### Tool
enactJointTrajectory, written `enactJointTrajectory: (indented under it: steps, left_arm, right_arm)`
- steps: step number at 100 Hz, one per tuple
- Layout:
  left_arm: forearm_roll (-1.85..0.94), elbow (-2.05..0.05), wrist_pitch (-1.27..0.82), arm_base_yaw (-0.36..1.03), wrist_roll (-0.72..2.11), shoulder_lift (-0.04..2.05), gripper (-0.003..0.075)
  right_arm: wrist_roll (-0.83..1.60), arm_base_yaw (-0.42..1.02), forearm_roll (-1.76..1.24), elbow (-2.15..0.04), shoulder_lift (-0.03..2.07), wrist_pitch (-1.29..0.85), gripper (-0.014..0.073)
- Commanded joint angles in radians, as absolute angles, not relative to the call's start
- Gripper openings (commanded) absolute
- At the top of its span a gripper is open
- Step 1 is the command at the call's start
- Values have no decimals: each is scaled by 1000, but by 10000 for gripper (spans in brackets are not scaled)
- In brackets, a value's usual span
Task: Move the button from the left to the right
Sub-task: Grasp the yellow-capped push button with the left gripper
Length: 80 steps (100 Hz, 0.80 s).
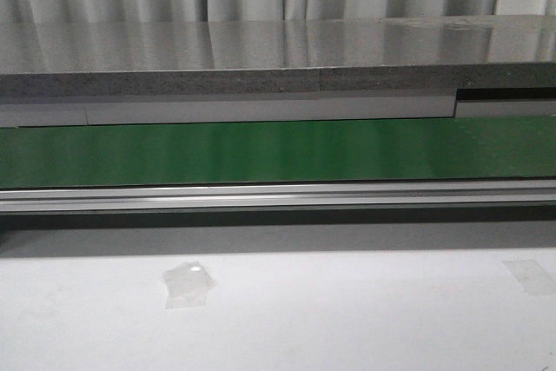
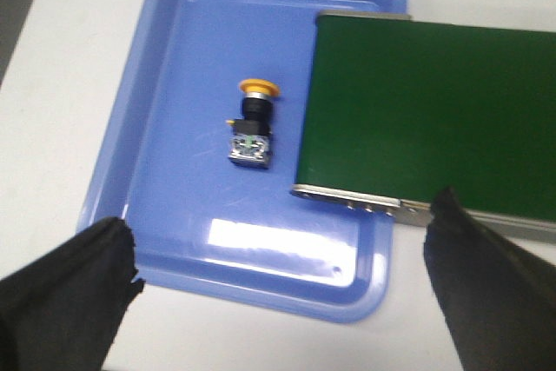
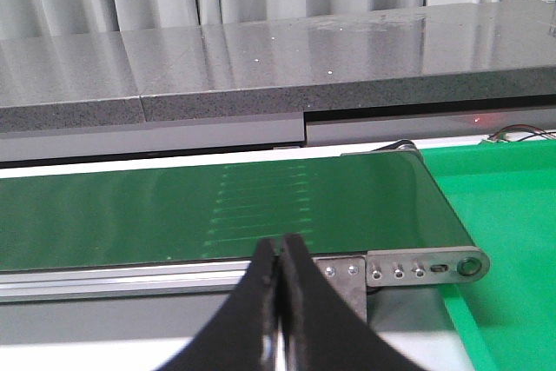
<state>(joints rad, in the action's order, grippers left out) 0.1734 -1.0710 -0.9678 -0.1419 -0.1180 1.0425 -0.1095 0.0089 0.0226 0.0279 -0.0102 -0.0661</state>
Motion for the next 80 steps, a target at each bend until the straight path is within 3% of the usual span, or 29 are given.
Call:
enactJointTrajectory:
  steps: [1,30,80]
  left_arm:
    - [186,-1140,-891,-196,-129,1099,638]
    - [174,-1304,-868,-308,-89,1416,638]
    - [159,-1475,-815,-312,-73,1779,638]
  right_arm:
    - [-105,8,29,12,-30,13,-68]
    - [-105,8,29,12,-30,13,-68]
    - [-105,8,29,12,-30,13,-68]
